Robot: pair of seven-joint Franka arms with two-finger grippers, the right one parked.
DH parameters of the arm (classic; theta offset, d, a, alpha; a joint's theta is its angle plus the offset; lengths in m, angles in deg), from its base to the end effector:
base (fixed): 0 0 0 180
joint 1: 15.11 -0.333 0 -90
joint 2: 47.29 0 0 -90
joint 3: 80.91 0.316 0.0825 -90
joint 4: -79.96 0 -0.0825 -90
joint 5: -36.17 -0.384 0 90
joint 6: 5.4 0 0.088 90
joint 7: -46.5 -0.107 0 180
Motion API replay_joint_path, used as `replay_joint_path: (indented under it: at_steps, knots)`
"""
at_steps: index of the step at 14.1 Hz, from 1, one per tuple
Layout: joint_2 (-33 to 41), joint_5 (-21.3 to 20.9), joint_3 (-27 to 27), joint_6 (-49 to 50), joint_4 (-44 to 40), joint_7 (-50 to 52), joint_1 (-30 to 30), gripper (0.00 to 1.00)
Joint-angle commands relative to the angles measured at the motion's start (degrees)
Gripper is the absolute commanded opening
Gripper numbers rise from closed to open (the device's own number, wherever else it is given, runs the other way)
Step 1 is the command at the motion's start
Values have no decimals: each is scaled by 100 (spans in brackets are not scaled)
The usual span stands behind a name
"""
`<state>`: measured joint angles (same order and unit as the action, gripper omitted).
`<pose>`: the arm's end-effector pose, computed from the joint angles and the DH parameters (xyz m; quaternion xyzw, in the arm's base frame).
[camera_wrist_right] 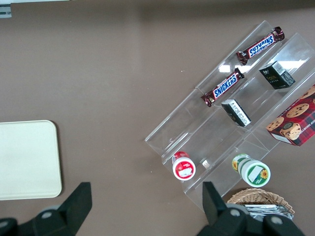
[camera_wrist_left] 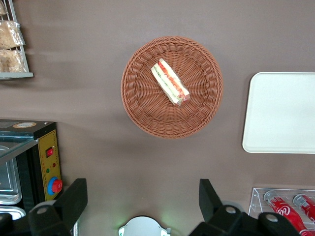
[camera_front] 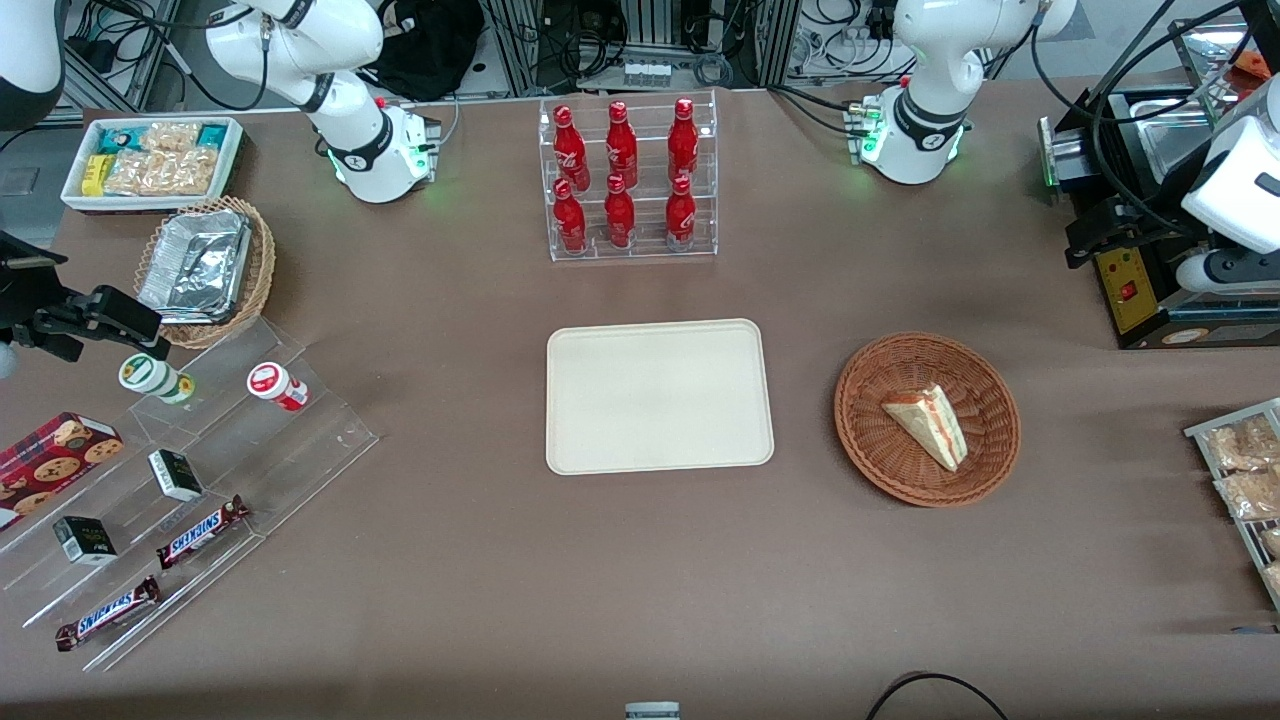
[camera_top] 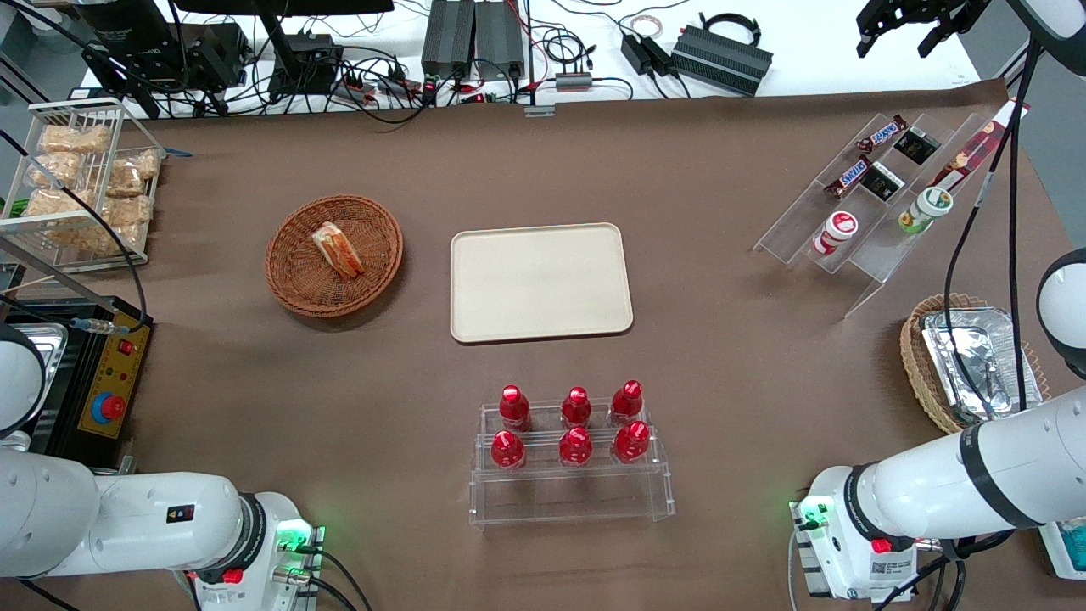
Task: Place sandwich from basket to tray
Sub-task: 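Move the left gripper over the wicker basket above the sandwich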
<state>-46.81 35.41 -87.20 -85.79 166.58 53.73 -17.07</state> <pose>0.5329 -0.0390 0.6426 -0.9984 -0.0261 0.0492 0.0121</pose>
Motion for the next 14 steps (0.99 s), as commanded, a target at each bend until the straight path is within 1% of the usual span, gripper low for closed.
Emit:
replay_joint_path:
  at_steps: [1, 5, 7, 8, 10, 11, 12, 13, 14]
  knots:
    - [4, -108, -74, 76, -31, -168, -68, 100]
    - [-179, -152, -74, 24, 13, -108, -86, 100]
    - [-486, -170, -83, -20, 48, -55, -77, 100]
    - [-635, -170, -83, -273, 205, -20, -68, 100]
    - [-646, -187, -205, -1185, 932, 356, -59, 100]
    - [-637, -353, -284, -1607, 1319, 593, -51, 100]
    - [-654, -729, -459, -2099, 1740, 1005, -42, 100]
    - [-655, -880, -539, -2660, 2154, 1505, -42, 100]
    - [-646, -890, -549, -3119, 2488, 1901, -42, 100]
